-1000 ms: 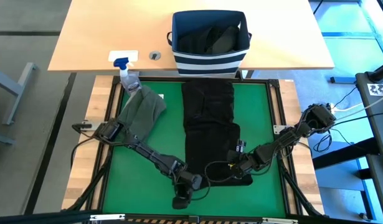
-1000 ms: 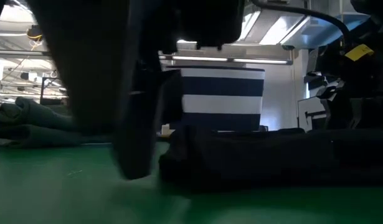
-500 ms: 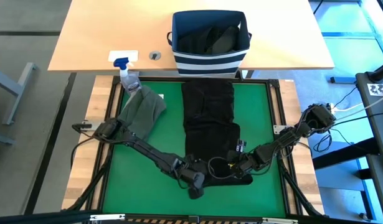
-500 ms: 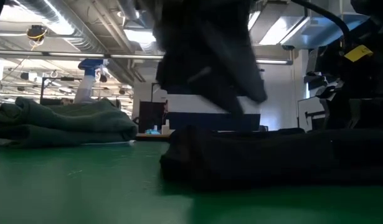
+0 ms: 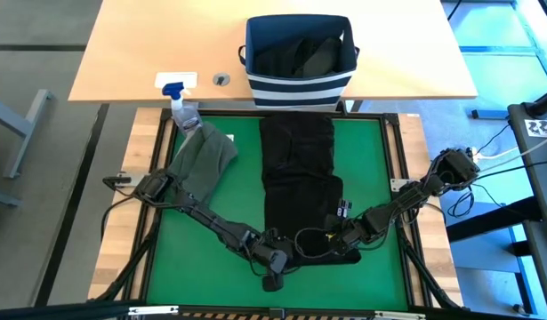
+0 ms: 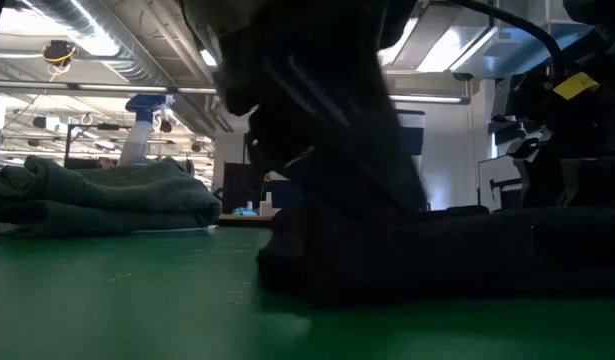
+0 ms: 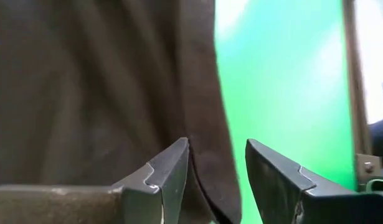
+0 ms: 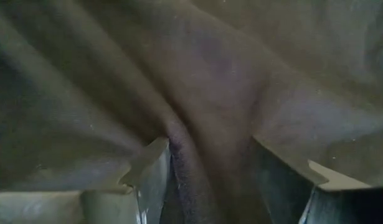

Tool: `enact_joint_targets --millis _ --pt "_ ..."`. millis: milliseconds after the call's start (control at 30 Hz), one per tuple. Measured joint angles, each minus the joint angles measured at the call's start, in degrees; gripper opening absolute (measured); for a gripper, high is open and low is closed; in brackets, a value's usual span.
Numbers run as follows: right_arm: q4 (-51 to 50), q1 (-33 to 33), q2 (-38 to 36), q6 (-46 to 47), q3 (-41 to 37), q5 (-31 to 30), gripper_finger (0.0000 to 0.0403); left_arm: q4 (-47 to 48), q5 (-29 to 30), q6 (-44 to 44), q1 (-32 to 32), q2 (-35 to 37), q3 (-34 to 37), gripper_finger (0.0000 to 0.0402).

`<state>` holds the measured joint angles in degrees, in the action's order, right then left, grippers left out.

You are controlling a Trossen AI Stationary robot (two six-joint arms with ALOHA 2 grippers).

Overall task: Fold Laundry from Bin
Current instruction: Fold the black shirt

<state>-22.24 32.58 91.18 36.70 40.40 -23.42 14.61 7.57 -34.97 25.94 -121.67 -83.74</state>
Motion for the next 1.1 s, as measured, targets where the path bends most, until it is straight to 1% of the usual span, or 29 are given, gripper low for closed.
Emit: enact_joint_targets --millis 67,200,333,533,700,833,967,1100 --pt "0.0 0.0 0.0 -0.2 0.0 0.0 0.0222 -2.4 0.0 1.0 0.4 0.0 0.8 0.0156" --pt "0.0 0.0 0.0 -0.3 0.0 0.0 0.0222 -2.8 0.4 1.0 0.8 0.0 0.9 0.0156" --pt "-0.1 0.0 0.0 -0.3 0.0 0.0 0.0222 -2.8 -3.2 1.0 1.0 0.0 0.9 0.0156" --pt "-0.2 0.0 0.0 -0.3 0.0 0.0 0.0222 -2.8 -7.0 2.3 2.8 -0.4 1.2 0.0156" --pt "-0.2 0.0 0.0 -0.5 0.0 0.0 0.0222 -3.5 -7.4 4.1 5.0 -1.7 1.2 0.0156" --pt "0.1 0.0 -0.1 -1.4 0.1 0.2 0.0222 -4.1 -7.9 4.2 5.4 -1.6 1.2 0.0156" --pt "-4.5 0.8 -1.4 -4.5 3.0 3.9 0.0222 -0.7 -8.2 3.1 4.9 -0.3 -1.0 0.0156" --pt "-9.9 3.9 -5.2 -5.3 9.4 8.9 0.0222 1.7 -6.8 2.6 4.5 0.8 -5.2 0.0156"
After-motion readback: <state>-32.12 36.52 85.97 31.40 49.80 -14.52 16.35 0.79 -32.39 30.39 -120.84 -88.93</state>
